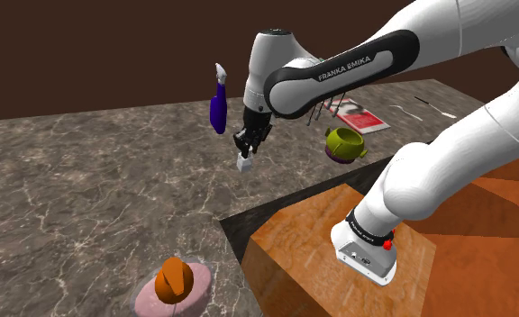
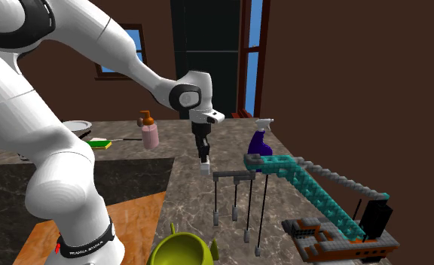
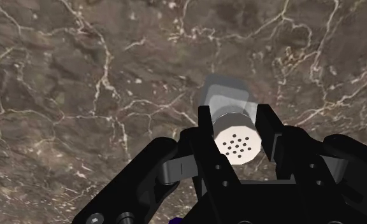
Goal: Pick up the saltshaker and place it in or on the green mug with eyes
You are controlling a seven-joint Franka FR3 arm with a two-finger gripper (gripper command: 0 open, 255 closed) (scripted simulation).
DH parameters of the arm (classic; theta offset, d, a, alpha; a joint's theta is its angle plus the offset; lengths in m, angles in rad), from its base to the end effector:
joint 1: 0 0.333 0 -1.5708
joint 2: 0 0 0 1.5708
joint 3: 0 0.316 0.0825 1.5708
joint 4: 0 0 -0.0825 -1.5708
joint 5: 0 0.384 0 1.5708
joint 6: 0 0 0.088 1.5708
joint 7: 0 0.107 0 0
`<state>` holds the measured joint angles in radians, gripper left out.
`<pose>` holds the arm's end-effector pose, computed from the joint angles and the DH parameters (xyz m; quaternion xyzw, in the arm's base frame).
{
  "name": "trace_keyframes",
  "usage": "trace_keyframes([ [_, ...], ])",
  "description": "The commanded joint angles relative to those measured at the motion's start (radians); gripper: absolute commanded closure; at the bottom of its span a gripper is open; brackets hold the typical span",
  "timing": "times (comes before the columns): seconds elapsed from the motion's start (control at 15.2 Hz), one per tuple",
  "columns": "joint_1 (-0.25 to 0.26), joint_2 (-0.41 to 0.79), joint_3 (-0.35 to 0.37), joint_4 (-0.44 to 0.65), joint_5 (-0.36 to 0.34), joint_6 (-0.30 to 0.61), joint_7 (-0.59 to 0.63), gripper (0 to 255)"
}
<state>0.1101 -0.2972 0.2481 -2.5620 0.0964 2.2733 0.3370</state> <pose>0.3966 0.1489 0.3670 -0.9997 0.0257 -0.0007 0.0011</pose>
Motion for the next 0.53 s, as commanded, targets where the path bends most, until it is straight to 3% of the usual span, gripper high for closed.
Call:
trace_keyframes([
  [0.0, 0.000, 0.000, 0.000, 0.000, 0.000, 0.000, 0.000, 255],
  [0.46, 0.001, -0.033, -0.006, 0.028, 0.003, -0.062, -0.004, 255],
])
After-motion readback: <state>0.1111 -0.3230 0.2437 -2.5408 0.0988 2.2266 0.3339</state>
